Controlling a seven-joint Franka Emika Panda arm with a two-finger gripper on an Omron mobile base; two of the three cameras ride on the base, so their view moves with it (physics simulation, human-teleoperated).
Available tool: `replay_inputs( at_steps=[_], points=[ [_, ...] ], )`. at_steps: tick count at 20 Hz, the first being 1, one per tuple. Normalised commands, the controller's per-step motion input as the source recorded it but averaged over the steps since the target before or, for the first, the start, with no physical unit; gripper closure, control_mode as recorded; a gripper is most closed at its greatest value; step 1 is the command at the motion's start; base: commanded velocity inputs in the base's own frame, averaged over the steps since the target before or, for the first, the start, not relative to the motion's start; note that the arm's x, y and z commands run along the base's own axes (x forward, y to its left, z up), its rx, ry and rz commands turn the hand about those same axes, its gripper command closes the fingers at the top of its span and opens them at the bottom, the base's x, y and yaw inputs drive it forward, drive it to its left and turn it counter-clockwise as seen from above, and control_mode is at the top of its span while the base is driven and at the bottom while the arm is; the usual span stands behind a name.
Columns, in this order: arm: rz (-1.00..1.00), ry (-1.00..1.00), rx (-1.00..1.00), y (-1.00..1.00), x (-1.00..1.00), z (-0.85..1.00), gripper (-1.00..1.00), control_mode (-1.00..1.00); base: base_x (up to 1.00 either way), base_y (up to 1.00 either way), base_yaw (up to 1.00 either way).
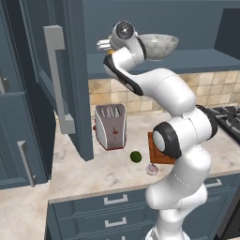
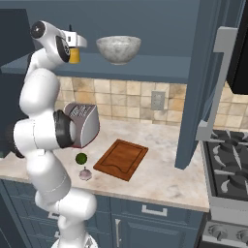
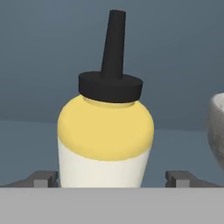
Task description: Open the cabinet. Place the bowl and condiment on the counter. Then place the lime and garlic on the cutting board.
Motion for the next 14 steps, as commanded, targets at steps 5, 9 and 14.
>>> replay_inputs(
  at_steps=[5, 9, 14],
  points=[
    [0.02, 0.0, 0.03, 0.04, 0.12, -0.04, 1.0, -1.0, 0.0, 0.0, 0.0],
    [0.01, 0.0, 0.06, 0.03, -0.06, -0.03, 1.0, -1.0, 0.0, 0.0, 0.0],
    [0.0, -0.04, 0.0, 0.06, -0.84, -0.07, 1.0, -1.0, 0.0, 0.0, 0.0]
  ],
)
